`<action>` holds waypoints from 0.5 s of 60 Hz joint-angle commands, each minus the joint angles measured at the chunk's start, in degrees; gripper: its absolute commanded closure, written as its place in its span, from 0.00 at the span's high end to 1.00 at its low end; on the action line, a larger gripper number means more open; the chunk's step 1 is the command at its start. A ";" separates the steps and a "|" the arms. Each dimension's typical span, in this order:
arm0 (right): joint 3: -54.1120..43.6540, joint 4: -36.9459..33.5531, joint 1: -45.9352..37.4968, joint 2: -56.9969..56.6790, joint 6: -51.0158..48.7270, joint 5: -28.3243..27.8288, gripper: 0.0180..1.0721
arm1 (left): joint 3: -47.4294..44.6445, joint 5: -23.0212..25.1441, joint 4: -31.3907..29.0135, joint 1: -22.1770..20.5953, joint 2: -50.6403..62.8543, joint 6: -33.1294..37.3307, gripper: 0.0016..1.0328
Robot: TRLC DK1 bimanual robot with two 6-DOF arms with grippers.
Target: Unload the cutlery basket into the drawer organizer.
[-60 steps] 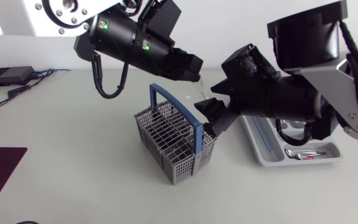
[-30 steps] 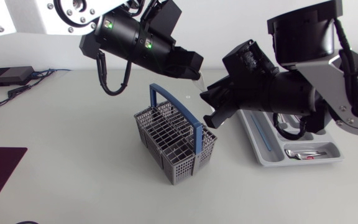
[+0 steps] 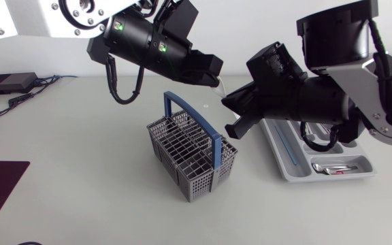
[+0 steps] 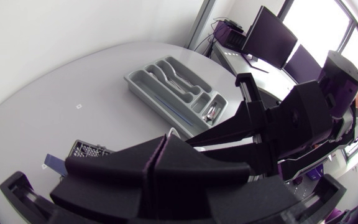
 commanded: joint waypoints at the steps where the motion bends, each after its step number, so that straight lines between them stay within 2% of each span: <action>1: -0.85 -1.28 -0.34 0.66 -0.33 -1.71 0.05 | 1.96 1.60 0.10 0.26 1.14 -2.03 0.10; 3: -0.94 -1.45 -0.43 0.39 -0.51 -2.24 0.05 | 2.05 1.60 0.10 0.35 1.14 -2.20 0.12; 4: -1.11 -1.72 -0.43 0.22 -0.60 -2.68 0.05 | 2.13 1.69 0.10 0.44 1.05 -2.29 0.19; 5: -1.11 -1.72 -0.51 0.04 -0.68 -2.76 0.05 | 2.22 1.69 0.10 0.44 1.05 -2.38 0.21; 6: -1.37 -1.80 -0.51 -0.31 -0.86 -3.12 0.05 | 2.31 1.69 0.10 0.61 0.97 -2.47 0.30; 7: -1.37 -1.80 -0.51 -0.31 -0.86 -3.12 0.05 | 2.31 1.69 0.10 0.61 0.97 -2.47 0.30; 8: -1.73 -2.24 -0.78 -0.84 -1.39 -4.08 0.05 | 2.66 1.78 0.19 1.14 0.70 -2.73 0.45; 9: -1.90 -2.51 -0.87 -1.10 -1.65 -4.35 0.05 | 2.84 1.86 0.19 1.32 0.53 -2.91 0.55; 10: -2.08 -2.60 -0.95 -1.28 -1.83 -4.61 0.05 | 2.84 1.86 0.19 1.49 0.44 -2.91 0.59; 11: -2.34 -2.86 -1.13 -1.63 -2.00 -4.96 0.05 | 3.01 2.04 0.28 1.93 0.17 -3.17 0.73; 13: -2.43 -3.39 -1.57 -2.07 -2.44 -5.84 0.05 | 3.10 2.13 0.54 2.37 -0.27 -3.43 0.83; 16: -2.87 -3.83 -2.62 -2.77 -2.88 -7.16 0.05 | 3.10 2.13 1.16 3.25 -0.97 -3.87 0.93; 24: -4.80 -5.58 -5.88 -5.05 -6.13 -9.97 0.05 | 3.28 2.04 2.03 5.71 -2.37 -4.14 0.95; 30: -6.38 -6.99 -11.15 -6.55 -9.38 -14.45 0.05 | 3.19 2.04 1.95 8.08 -3.34 -3.26 0.95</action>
